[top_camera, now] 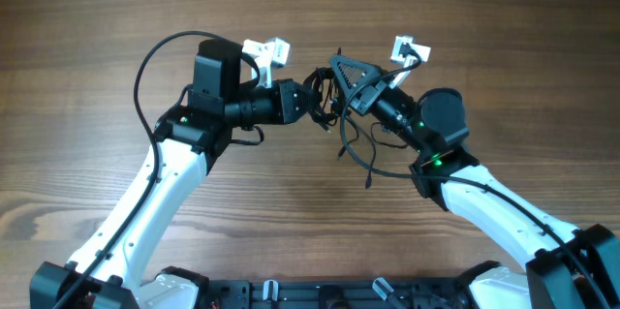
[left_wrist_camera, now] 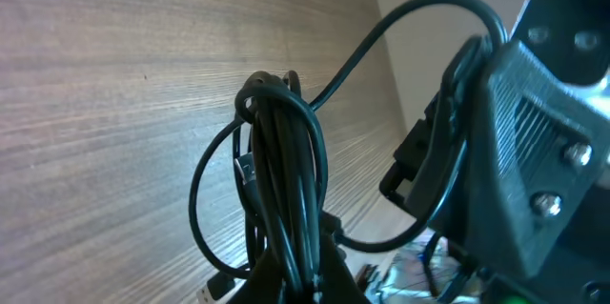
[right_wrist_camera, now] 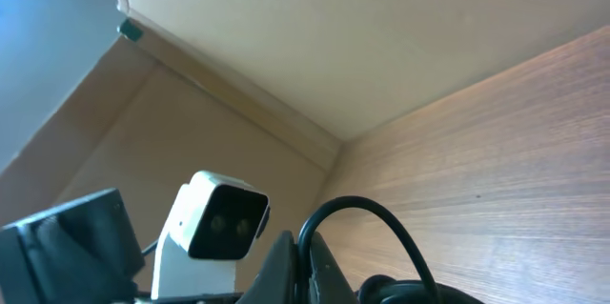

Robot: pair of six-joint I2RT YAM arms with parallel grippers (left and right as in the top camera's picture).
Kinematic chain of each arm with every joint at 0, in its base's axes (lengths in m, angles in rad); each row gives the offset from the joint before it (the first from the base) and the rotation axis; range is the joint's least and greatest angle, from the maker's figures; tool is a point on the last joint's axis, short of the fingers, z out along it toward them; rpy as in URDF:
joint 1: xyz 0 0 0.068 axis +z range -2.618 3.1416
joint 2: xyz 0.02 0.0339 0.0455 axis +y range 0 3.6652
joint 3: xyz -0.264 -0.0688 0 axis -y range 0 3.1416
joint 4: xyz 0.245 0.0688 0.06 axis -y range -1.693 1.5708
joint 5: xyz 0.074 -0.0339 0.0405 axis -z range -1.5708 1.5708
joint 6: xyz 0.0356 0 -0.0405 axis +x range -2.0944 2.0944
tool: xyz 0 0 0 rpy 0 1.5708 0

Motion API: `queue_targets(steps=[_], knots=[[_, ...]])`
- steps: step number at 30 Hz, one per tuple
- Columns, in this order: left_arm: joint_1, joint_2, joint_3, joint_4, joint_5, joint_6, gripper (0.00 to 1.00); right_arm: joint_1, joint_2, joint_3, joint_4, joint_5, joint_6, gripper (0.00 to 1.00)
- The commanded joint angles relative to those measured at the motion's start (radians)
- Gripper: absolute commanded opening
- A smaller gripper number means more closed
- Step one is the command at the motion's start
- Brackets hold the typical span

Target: Untangle cables

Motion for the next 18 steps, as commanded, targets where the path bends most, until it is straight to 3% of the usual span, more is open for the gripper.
queue_targets(steps=[1,5,12,18], knots=[[-0.003,0.004,0.012,0.030,0.020,-0.093,0.04,0.002,-0.011,0.001,-0.029,-0.041,-0.063,0.05],[-0.002,0.004,0.012,0.062,0.022,-0.143,0.04,0.002,-0.011,0.001,-0.163,-0.022,-0.198,0.04],[-0.002,0.004,0.012,0.069,0.055,-0.143,0.04,0.002,-0.011,0.001,-0.230,0.070,-0.215,0.04],[-0.003,0.004,0.012,0.179,0.054,-0.145,0.04,0.002,-0.011,0.001,-0.304,-0.084,-0.229,0.05]])
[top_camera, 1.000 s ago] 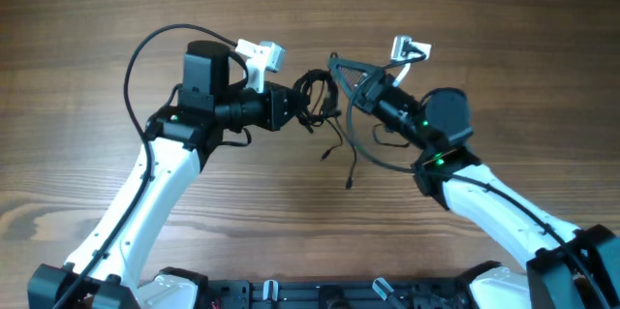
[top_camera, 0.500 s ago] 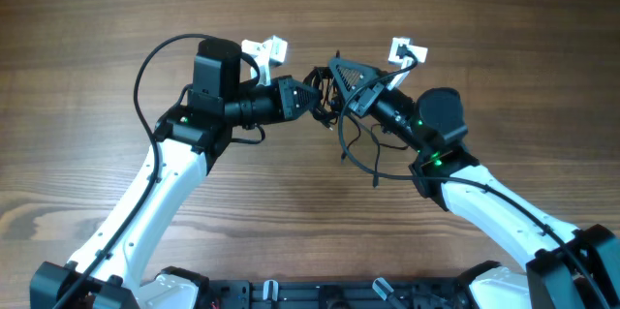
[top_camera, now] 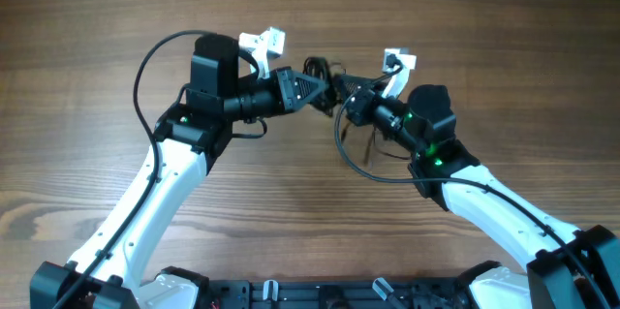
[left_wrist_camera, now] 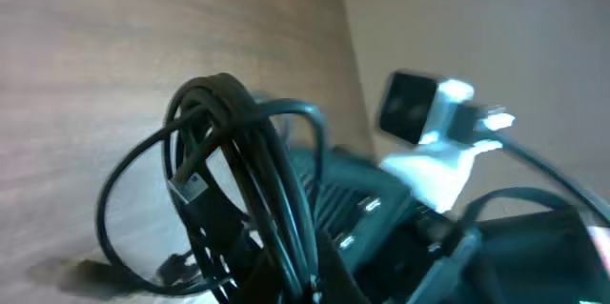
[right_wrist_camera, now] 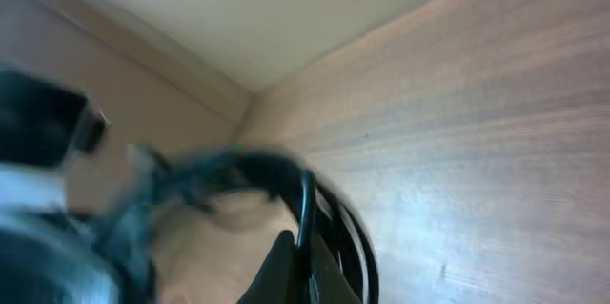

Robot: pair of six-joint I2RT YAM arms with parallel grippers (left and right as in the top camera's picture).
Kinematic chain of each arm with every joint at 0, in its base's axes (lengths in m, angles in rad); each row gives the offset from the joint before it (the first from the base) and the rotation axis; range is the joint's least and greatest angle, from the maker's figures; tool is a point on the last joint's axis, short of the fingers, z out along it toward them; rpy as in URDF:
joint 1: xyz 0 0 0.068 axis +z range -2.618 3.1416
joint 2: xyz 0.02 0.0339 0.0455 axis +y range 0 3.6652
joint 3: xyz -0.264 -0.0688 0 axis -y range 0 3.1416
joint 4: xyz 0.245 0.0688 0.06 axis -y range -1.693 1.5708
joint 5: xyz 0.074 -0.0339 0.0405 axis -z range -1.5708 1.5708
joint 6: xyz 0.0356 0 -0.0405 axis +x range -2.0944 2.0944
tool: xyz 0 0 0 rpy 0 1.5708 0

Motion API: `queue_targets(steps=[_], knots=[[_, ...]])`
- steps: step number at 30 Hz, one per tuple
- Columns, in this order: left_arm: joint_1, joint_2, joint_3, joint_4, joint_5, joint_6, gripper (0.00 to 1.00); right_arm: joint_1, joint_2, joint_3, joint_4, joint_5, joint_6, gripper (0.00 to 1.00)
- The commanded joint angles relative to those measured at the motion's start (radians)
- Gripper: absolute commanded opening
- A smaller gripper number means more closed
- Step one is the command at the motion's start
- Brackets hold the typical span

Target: Untangle cables

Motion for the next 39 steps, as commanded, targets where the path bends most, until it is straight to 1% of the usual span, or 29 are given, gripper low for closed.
queue_targets(steps=[1,4,7,11,13,15,18,19,20,21,22,23,24,25,26,30,31,34,37,38,39], knots=[[-0.003,0.004,0.012,0.069,0.045,-0.018,0.04,0.002,-0.007,-0.002,0.002,-0.166,-0.073,0.05],[-0.006,0.004,0.012,0.073,0.045,-0.024,0.04,0.002,-0.007,-0.002,0.021,-0.277,-0.151,0.05],[-0.007,0.004,0.012,0.073,0.042,-0.024,0.04,0.002,-0.007,-0.002,0.021,-0.309,-0.192,0.04],[-0.007,0.004,0.012,0.073,-0.037,-0.025,0.04,0.002,-0.007,-0.002,0.003,-0.319,-0.207,0.05],[-0.007,0.004,0.012,0.072,-0.072,-0.037,0.04,0.002,-0.007,-0.002,-0.005,-0.319,-0.203,0.12],[-0.008,0.004,0.012,0.068,-0.111,-0.068,0.04,0.002,-0.007,-0.002,-0.008,-0.319,-0.201,0.15],[-0.007,0.004,0.012,0.057,-0.170,-0.088,0.04,0.002,-0.007,-0.002,-0.009,-0.319,-0.200,0.23],[-0.007,0.004,0.012,0.053,-0.182,-0.089,0.04,0.002,-0.007,-0.002,-0.009,-0.319,-0.197,0.28],[-0.007,0.004,0.012,0.048,-0.193,-0.088,0.04,0.002,-0.007,-0.002,-0.009,-0.319,-0.189,0.38],[-0.007,0.004,0.012,0.039,-0.209,-0.088,0.04,0.002,-0.007,-0.002,-0.010,-0.318,-0.173,0.51],[-0.007,0.004,0.012,0.029,-0.228,-0.088,0.04,0.002,-0.007,-0.002,-0.010,-0.319,-0.170,0.60],[-0.007,0.004,0.012,0.018,-0.249,-0.088,0.04,0.002,-0.007,-0.002,-0.012,-0.318,-0.171,0.73],[-0.006,0.004,0.012,0.008,-0.267,-0.088,0.04,0.002,-0.007,-0.002,-0.013,-0.318,-0.170,0.82],[-0.006,0.004,0.012,-0.003,-0.282,-0.088,0.04,0.002,-0.007,-0.002,-0.014,-0.318,-0.170,0.95],[-0.004,0.004,0.012,-0.012,-0.291,-0.088,0.04,0.002,-0.007,-0.002,-0.014,-0.318,-0.169,1.00],[0.016,0.004,0.012,-0.049,-0.295,-0.082,0.04,-0.011,-0.007,-0.002,-0.014,-0.315,-0.158,1.00],[0.027,0.004,0.012,-0.055,-0.283,-0.064,0.04,-0.023,-0.007,-0.002,-0.014,-0.315,-0.147,1.00],[0.075,0.004,0.012,-0.055,-0.160,0.089,0.04,-0.072,-0.007,-0.002,-0.018,-0.315,-0.149,1.00],[0.157,0.004,0.012,-0.063,0.054,0.231,0.04,-0.146,-0.007,-0.002,-0.033,-0.320,-0.152,1.00],[0.182,0.004,0.012,-0.063,0.146,0.271,0.04,-0.175,-0.007,-0.002,-0.043,-0.328,-0.159,1.00],[0.212,0.004,0.012,-0.063,0.245,0.309,0.04,-0.201,-0.007,-0.002,-0.042,-0.374,-0.206,1.00]])
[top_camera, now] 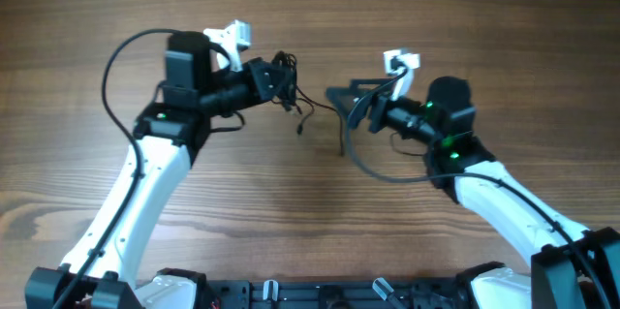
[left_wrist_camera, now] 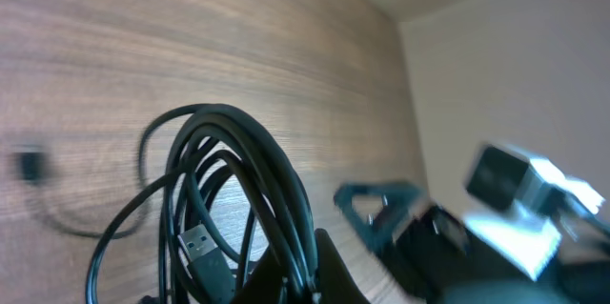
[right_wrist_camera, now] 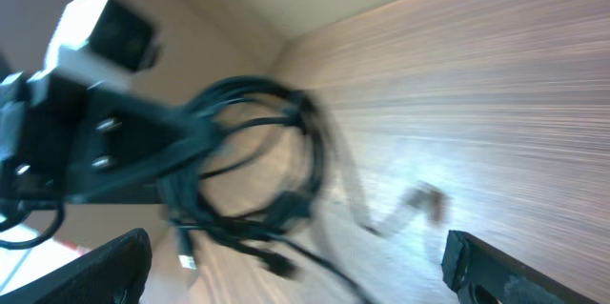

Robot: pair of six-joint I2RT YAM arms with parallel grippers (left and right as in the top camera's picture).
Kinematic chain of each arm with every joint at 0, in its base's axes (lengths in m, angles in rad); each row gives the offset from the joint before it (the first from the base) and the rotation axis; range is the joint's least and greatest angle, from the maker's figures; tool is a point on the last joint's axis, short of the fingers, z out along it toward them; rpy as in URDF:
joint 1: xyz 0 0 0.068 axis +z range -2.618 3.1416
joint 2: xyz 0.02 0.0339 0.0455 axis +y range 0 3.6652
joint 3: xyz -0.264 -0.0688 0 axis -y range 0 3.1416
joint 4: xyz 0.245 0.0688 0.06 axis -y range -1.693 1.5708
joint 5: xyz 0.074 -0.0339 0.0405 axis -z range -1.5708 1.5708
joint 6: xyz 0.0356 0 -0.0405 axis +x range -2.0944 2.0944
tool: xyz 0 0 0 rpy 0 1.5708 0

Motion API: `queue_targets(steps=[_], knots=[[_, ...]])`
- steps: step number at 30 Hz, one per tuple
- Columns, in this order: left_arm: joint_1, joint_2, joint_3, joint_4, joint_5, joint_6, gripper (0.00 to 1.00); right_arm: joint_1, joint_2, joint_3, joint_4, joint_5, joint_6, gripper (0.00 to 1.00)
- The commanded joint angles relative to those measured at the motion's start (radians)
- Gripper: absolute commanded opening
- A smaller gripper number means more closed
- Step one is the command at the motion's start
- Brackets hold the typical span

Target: Untangle cables

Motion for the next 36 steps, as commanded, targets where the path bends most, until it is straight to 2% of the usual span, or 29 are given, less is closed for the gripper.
queue_targets(steps=[1,3,6,9,10,12,13,16,18,20,24,27,31,36], knots=[[0.092,0.004,0.012,0.003,0.418,0.236,0.04,-0.079,-0.006,-0.001,-0.003,-0.124,-0.104,1.00],[0.122,0.004,0.012,0.003,0.625,0.346,0.04,-0.107,-0.006,-0.001,-0.005,-0.273,-0.220,1.00],[0.128,0.004,0.012,0.003,0.776,0.435,0.08,-0.136,-0.006,-0.001,-0.007,-0.488,-0.362,1.00],[0.107,0.004,0.012,0.003,0.779,0.436,0.04,-0.159,-0.006,-0.001,0.010,-0.568,-0.439,0.98],[0.100,0.004,0.012,0.003,0.779,0.436,0.04,-0.165,-0.006,-0.001,0.024,-0.569,-0.439,0.97],[0.069,0.004,0.012,0.003,0.777,0.436,0.04,-0.177,-0.006,-0.001,0.072,-0.571,-0.425,0.88],[0.040,0.004,0.012,0.004,0.766,0.436,0.04,-0.180,-0.006,-0.001,0.122,-0.572,-0.366,0.86],[-0.007,0.004,0.012,0.003,0.663,0.436,0.04,-0.180,-0.006,-0.001,0.206,-0.613,-0.332,0.80],[-0.033,0.004,0.012,0.003,0.587,0.435,0.04,-0.180,-0.006,-0.001,0.262,-0.634,-0.328,0.72],[-0.050,0.004,0.012,0.004,0.576,0.428,0.04,-0.180,-0.006,-0.001,0.270,-0.633,-0.325,0.71],[-0.088,0.004,0.012,0.003,0.577,0.424,0.04,-0.180,-0.006,-0.001,0.267,-0.631,-0.384,0.80],[-0.129,0.004,0.012,0.003,0.597,0.425,0.04,-0.180,-0.006,-0.001,0.262,-0.623,-0.464,0.79],[-0.191,0.004,0.012,0.005,0.599,0.425,0.04,-0.178,-0.006,-0.001,0.245,-0.618,-0.483,0.76],[-0.224,0.003,0.012,0.012,0.608,0.422,0.04,-0.178,-0.006,-0.001,0.071,-0.564,-0.657,0.72]])
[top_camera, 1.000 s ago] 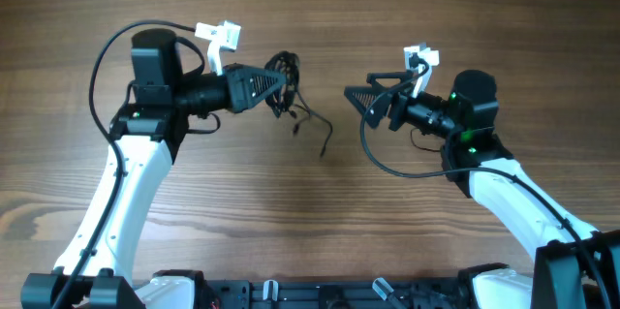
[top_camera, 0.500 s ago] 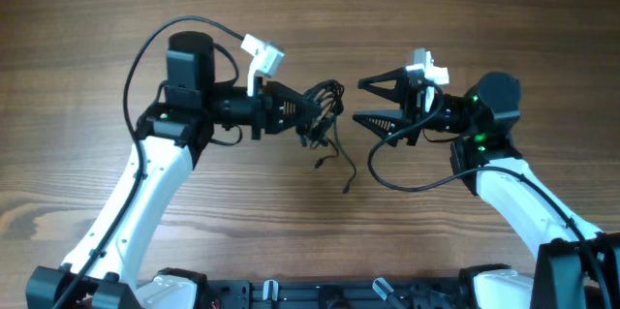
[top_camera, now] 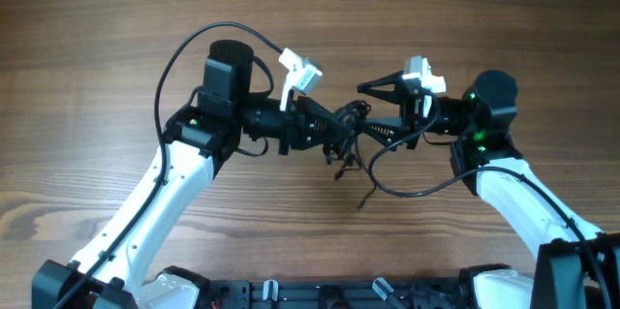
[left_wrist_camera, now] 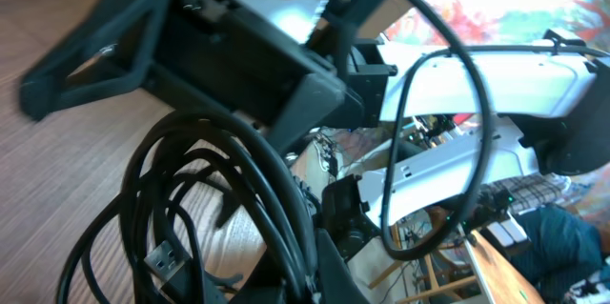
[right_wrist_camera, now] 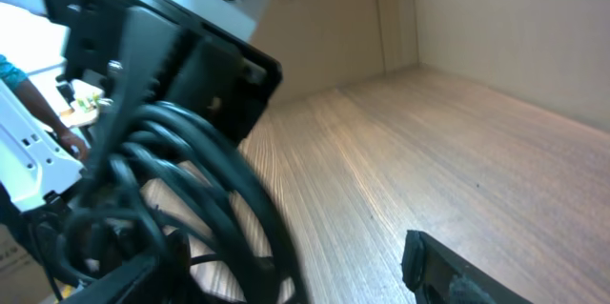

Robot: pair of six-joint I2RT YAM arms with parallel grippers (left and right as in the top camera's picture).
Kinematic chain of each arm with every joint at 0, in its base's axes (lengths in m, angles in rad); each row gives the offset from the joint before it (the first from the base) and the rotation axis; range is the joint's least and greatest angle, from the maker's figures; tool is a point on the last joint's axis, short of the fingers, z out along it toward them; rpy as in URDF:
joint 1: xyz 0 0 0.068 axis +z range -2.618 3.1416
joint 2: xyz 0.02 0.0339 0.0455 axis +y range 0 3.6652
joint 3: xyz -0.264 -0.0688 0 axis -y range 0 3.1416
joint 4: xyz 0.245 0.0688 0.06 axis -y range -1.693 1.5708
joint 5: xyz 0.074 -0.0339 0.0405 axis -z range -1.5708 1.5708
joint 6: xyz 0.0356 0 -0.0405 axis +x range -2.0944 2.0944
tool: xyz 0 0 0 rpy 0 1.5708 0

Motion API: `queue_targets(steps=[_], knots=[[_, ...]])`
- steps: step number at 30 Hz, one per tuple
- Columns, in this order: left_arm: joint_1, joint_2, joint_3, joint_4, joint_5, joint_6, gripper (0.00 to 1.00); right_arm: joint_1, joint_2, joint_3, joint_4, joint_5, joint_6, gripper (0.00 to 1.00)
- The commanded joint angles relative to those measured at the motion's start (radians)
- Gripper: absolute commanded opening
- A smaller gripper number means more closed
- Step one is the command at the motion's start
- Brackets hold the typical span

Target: Untangle cables

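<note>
A tangled bundle of black cables [top_camera: 351, 123] hangs above the middle of the wooden table [top_camera: 97, 18]. My left gripper [top_camera: 334, 137] is shut on it from the left; in the left wrist view its fingers [left_wrist_camera: 329, 271] pinch several strands [left_wrist_camera: 238, 180], with a USB plug [left_wrist_camera: 167, 261] hanging beside them. My right gripper [top_camera: 366, 108] stands open at the bundle's right side. In the right wrist view the coils [right_wrist_camera: 214, 185] lie between its spread fingers [right_wrist_camera: 448, 266]. A loose strand end [top_camera: 360, 204] trails down toward the table.
A black cable loop [top_camera: 417, 193] curves under the right arm. The left arm's own cable [top_camera: 170, 62] arches over its wrist. Bare wood lies on all sides of the two arms.
The grippers were apart, the left holding the bundle at the left, the right open. Now they meet at the table's middle, the left wrist has turned over, and the right's open fingers flank the bundle.
At first both grippers were close together at the bundle, the right shut on a strand. It stayed so a moment later. Then the arms stood apart, the left keeping the bundle and the right open. Now they are together again, the right still open.
</note>
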Motion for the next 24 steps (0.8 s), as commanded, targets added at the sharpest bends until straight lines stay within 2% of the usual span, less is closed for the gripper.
queue_targets(steps=[1,4,7,10,13,14,15,17,19,22,23,24], knots=[[-0.024,0.003,0.012,0.008,0.033,-0.001,0.04,-0.002,-0.005,0.000,-0.087,0.043,-0.149,0.72],[-0.024,0.003,0.012,0.020,0.041,-0.001,0.04,-0.002,-0.005,0.000,-0.104,0.030,-0.144,0.72],[-0.024,0.003,0.012,0.041,0.047,-0.001,0.04,-0.001,-0.005,0.000,-0.103,0.028,-0.126,0.67],[-0.024,0.003,0.012,0.068,0.047,0.000,0.04,-0.001,-0.005,0.000,-0.103,0.028,-0.036,0.50],[-0.024,0.003,0.012,0.090,0.047,0.000,0.04,0.030,-0.005,0.000,-0.101,0.043,0.071,0.44],[-0.024,0.003,0.012,0.094,0.047,0.000,0.04,0.044,-0.005,0.000,-0.100,0.064,0.093,0.38],[-0.024,0.003,0.012,0.098,0.047,0.000,0.04,0.060,-0.005,0.000,-0.100,0.098,0.128,0.34],[-0.024,0.003,0.012,0.102,0.047,0.000,0.04,0.088,-0.005,0.000,-0.099,0.180,0.207,0.34],[-0.024,0.003,0.012,0.105,0.047,0.000,0.04,0.103,-0.005,0.000,-0.083,0.258,0.271,0.27],[-0.024,0.003,0.012,0.105,0.046,0.000,0.04,0.103,-0.005,0.000,-0.046,0.310,0.305,0.05],[-0.024,0.003,0.012,0.105,0.046,0.000,0.05,0.103,-0.005,0.000,-0.039,0.319,0.313,0.04],[-0.024,0.003,0.012,0.104,0.043,0.000,0.15,0.103,-0.005,0.000,-0.036,0.334,0.333,0.04]])
